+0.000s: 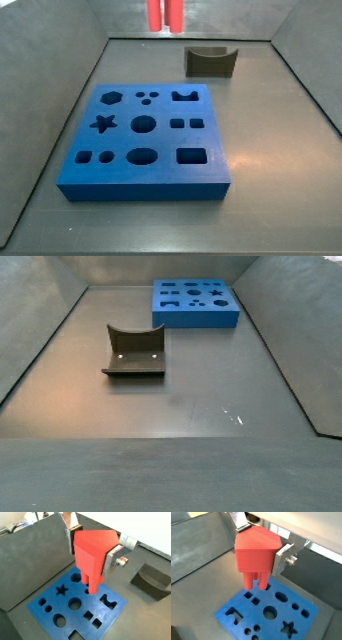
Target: Insert the 3 prong object.
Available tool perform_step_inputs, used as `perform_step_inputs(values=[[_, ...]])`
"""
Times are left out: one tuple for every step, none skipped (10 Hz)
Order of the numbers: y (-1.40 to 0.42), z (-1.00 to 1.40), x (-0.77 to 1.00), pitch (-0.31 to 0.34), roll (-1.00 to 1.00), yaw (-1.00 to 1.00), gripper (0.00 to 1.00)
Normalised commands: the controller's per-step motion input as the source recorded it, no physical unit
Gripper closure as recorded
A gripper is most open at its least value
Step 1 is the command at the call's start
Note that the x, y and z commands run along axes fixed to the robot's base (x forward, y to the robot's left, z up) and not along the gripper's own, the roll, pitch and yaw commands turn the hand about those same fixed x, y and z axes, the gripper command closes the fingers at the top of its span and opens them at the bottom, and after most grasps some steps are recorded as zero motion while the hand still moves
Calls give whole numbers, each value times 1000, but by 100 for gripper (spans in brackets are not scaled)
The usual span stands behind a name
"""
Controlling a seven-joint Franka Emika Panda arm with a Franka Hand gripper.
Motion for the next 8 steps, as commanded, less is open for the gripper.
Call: perform_step_inputs(values=[[286, -437, 0, 0, 0, -751, 100], [351, -460, 0, 0, 0, -689, 100], [377, -466, 0, 0, 0, -660, 100], [323, -469, 0, 0, 0, -717, 100], [143, -451, 23, 0, 0, -909, 100], [31, -434, 34, 0, 0, -1000, 100], [29, -431, 34, 0, 0, -1000, 100], [29, -429, 34, 0, 0, -1000, 100]])
